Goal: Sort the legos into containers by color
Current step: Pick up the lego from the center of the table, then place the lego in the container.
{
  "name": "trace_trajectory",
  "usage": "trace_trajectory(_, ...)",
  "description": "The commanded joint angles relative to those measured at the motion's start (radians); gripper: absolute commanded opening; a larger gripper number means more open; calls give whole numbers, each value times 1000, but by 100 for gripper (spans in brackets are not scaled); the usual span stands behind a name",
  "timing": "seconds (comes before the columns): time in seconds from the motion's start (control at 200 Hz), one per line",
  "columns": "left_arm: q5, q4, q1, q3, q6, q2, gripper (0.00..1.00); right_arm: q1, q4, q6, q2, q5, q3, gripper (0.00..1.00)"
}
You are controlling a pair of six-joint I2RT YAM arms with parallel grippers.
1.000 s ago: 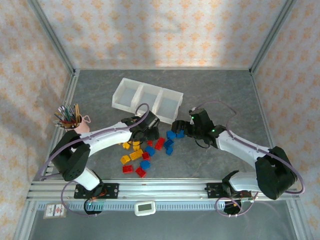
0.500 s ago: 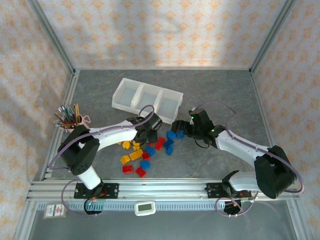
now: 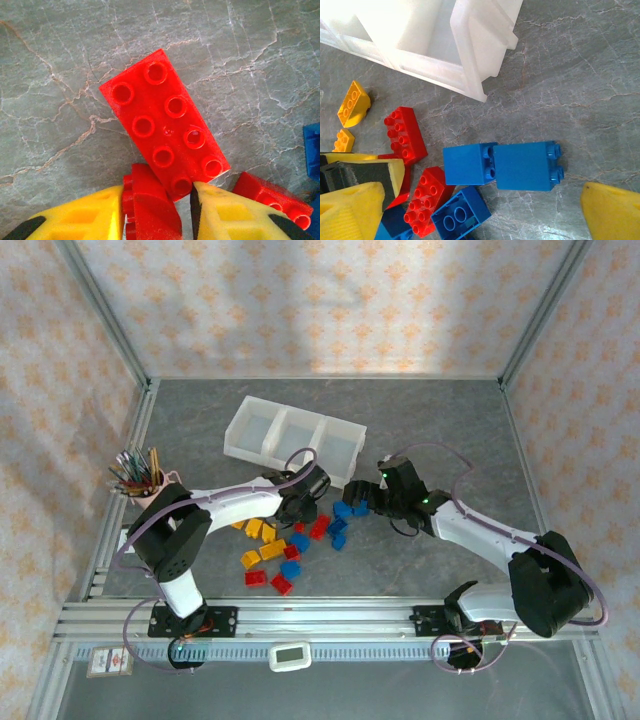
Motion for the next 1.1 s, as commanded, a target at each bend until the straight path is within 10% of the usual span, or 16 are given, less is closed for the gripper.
trace_trajectory(0.0, -33, -44, -5, -16, 0, -18, 32, 6, -7, 10, 4, 8, 6, 100)
trace_trajectory(0.611, -75, -75, 30, 1, -14, -169, 22, 6, -64, -26, 2, -1, 98, 100)
trace_trajectory(1.096, -117, 51, 415, 257, 201, -125, 21, 32, 57, -2, 144, -14, 283, 100)
